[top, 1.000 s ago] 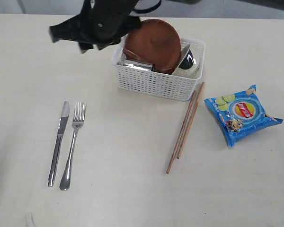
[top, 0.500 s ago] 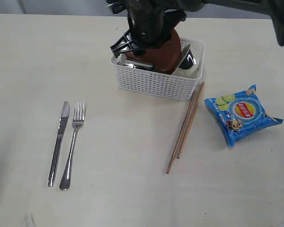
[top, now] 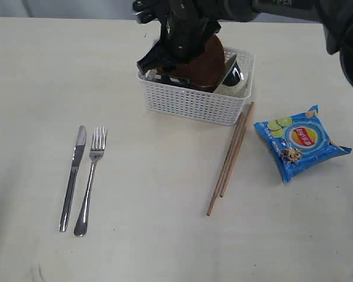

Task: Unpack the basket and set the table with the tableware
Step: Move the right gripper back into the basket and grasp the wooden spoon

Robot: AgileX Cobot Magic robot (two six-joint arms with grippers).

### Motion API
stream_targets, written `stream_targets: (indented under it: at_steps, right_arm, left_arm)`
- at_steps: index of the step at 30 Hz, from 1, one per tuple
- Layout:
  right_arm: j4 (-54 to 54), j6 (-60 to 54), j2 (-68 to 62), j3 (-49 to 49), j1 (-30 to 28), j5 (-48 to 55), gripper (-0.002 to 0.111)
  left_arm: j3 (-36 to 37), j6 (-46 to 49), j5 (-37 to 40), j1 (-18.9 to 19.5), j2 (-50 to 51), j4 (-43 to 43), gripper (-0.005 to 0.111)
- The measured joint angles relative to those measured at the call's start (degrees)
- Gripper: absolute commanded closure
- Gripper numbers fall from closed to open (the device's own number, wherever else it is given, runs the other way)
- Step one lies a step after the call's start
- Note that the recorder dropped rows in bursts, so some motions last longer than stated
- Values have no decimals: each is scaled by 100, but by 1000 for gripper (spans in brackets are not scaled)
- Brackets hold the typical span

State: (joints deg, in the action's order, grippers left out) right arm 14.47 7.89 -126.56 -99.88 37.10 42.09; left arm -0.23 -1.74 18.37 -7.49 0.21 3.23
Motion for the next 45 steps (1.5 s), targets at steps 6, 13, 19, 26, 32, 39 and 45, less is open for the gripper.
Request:
stream_targets:
  at_steps: [6, 13, 19, 26, 32, 39, 45]
  right_arm:
    - [-77, -210, -180, -25, -36, -124, 62]
    - [-749, -852, -203, -34, -51, -140, 62]
    - [-1112, -1125, -112, -24, -51, -103, 62]
    - [-1837, -1744, 124, -24, -51, 184, 62]
    - [-2128, -2073, 89, -24, -39, 404, 62]
    - [-1884, -1929, 17, -24, -39, 114, 62]
    - [-1527, -1524, -45, -24, -39, 62, 62]
  left_arm:
    - [0, 0, 0, 0, 0, 0, 106]
    - [0, 0, 0, 0, 0, 0, 106]
    - [0, 0, 0, 0, 0, 0, 106]
    - [0, 0, 0, 0, 0, 0, 106]
    - [0, 0, 0, 0, 0, 0, 106]
    - [0, 0, 0, 0, 0, 0, 106]
    - [0, 0, 0, 0, 0, 0, 106]
